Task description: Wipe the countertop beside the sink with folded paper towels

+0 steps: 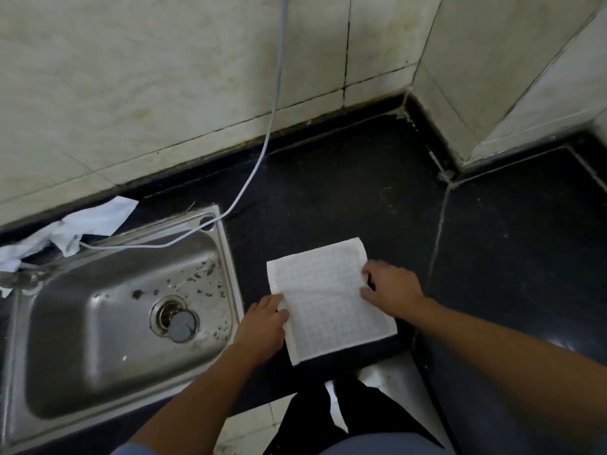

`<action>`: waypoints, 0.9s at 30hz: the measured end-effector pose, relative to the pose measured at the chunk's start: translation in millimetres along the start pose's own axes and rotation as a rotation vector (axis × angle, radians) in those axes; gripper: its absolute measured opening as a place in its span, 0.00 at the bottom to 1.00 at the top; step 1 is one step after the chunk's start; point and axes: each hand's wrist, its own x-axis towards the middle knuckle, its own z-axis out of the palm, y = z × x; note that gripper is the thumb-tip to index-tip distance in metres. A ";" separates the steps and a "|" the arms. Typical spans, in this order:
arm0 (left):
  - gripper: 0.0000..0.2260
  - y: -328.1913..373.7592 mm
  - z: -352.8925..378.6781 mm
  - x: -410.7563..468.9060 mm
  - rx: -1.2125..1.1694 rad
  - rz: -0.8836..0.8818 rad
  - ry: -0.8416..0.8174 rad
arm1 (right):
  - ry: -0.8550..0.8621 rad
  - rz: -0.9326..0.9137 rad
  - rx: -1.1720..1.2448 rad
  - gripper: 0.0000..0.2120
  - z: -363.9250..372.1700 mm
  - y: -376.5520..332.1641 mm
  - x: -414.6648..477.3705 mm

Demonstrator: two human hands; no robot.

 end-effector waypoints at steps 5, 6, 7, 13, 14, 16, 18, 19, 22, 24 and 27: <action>0.21 -4.7 -8.7 11.3 -0.033 -0.003 0.039 | 0.094 0.070 0.109 0.27 -11.2 -19.4 27.8; 0.22 -7.3 -10.0 15.5 -0.042 -0.010 0.036 | 0.079 0.107 0.112 0.25 -11.3 -18.3 36.4; 0.23 -10.2 -11.6 20.0 -0.048 -0.020 0.033 | 0.074 0.144 0.109 0.22 -11.9 -16.5 45.4; 0.28 -29.4 -25.6 53.4 -0.030 -0.049 0.008 | 0.127 0.257 0.186 0.08 -23.9 -7.8 81.8; 0.29 -32.5 -28.1 58.2 -0.025 -0.053 0.002 | 0.168 0.268 0.198 0.07 -24.8 -6.3 84.3; 0.30 -37.6 -33.9 64.9 -0.019 -0.059 -0.002 | 0.223 0.269 0.176 0.08 -26.5 -4.5 85.4; 0.29 -37.3 -39.7 66.3 -0.016 -0.071 0.024 | 0.244 0.212 0.116 0.09 -26.6 -4.5 77.8; 0.27 -34.0 -42.3 64.3 -0.007 -0.075 0.063 | 0.265 0.151 0.087 0.09 -25.9 -5.4 70.4; 0.21 -15.2 -38.3 51.2 -0.007 -0.012 0.208 | 0.268 -0.101 0.030 0.07 -18.1 -10.1 37.8; 0.16 -0.3 -22.7 38.5 0.000 0.088 0.168 | 0.068 -0.202 -0.081 0.09 -7.3 -12.4 12.8; 0.08 13.1 4.2 20.0 0.009 0.170 0.124 | -0.214 -0.244 -0.229 0.14 12.3 -9.3 -18.0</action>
